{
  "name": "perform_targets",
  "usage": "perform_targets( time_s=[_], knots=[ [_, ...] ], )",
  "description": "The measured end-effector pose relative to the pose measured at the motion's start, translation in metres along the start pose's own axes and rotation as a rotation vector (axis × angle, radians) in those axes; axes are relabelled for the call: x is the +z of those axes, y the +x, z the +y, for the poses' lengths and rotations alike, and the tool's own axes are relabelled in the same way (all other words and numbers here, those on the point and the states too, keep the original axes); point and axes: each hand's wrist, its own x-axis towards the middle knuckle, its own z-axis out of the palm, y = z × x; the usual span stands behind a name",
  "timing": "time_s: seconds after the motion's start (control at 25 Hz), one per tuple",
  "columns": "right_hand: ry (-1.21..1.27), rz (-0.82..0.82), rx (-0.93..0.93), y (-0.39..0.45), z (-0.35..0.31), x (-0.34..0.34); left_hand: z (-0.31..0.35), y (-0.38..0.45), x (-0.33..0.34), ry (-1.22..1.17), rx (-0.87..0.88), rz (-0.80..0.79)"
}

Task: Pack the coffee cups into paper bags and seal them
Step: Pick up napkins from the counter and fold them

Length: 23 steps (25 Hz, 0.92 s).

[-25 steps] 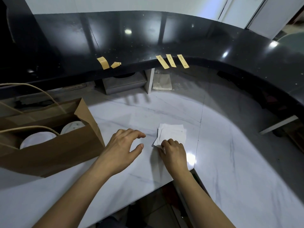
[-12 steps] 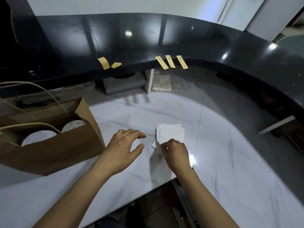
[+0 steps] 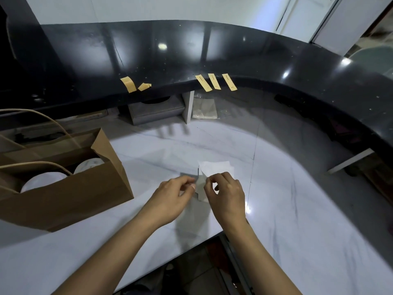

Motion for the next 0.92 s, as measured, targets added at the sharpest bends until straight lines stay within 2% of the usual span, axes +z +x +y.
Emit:
perform_targets(
  time_s=[0.16, 0.36, 0.52, 0.84, 0.92],
  knots=[
    [0.199, -0.055, -0.070, 0.001, -0.025, -0.009, 0.001, 0.002, 0.002, -0.138, -0.061, -0.059],
    [0.534, -0.292, 0.144, 0.005, -0.049, -0.014, 0.009, -0.004, -0.016, -0.208, -0.032, -0.005],
    [0.602, -0.361, 0.062, 0.009, -0.062, -0.012, 0.012, -0.013, -0.036, -0.155, -0.042, 0.043],
    [0.615, -0.162, -0.123, 0.033, -0.108, -0.003, 0.011, -0.043, -0.082, -0.067, -0.051, 0.131],
    [0.665, -0.154, -0.095, 0.040, -0.120, -0.004, 0.014, -0.053, -0.094, -0.050, -0.032, 0.195]
  ],
)
